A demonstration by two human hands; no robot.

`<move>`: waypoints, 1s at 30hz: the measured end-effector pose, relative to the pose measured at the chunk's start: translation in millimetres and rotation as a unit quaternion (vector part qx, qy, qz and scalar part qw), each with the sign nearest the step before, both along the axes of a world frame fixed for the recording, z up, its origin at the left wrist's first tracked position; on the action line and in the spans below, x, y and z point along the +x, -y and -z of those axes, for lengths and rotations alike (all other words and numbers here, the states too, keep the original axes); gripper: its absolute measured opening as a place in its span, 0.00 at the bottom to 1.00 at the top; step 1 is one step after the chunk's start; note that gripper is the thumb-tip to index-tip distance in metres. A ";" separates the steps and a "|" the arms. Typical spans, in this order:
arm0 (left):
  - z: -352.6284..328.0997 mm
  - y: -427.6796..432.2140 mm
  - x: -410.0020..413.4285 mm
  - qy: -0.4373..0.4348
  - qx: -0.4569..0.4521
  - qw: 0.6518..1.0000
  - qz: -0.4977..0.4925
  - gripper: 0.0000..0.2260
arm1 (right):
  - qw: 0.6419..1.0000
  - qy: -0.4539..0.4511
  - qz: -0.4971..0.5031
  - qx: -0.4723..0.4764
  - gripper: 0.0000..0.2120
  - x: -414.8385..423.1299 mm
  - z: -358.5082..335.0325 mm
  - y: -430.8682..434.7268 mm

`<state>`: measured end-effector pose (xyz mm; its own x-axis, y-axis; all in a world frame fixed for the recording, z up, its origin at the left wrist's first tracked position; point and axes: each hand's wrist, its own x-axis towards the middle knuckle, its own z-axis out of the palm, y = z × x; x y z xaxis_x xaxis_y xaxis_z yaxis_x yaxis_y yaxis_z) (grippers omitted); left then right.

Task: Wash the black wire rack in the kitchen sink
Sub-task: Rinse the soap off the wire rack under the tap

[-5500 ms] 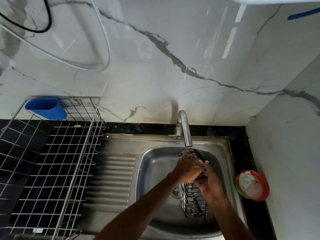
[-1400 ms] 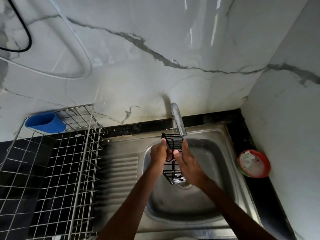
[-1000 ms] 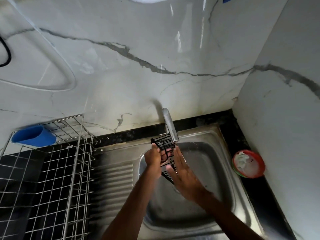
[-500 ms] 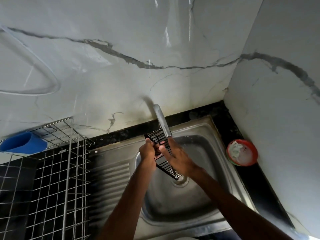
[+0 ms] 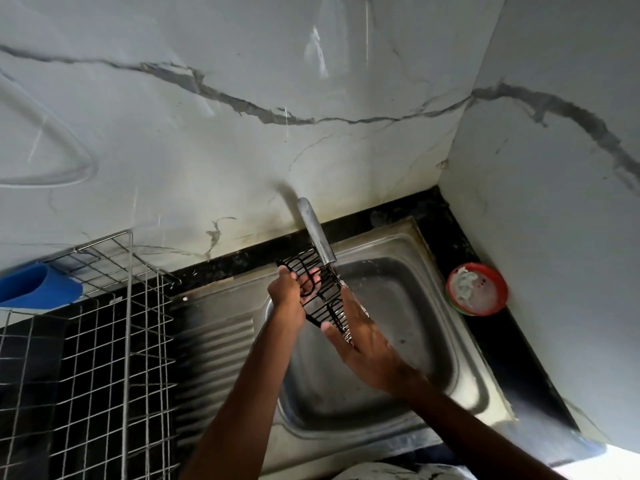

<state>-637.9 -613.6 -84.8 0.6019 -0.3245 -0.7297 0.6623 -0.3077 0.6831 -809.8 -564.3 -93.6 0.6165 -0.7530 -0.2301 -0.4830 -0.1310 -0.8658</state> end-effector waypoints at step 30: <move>-2.3 6.8 11.5 -0.051 -0.030 0.994 -0.091 0.12 | 0.997 0.027 0.049 -0.050 0.38 8.9 8.9 13.2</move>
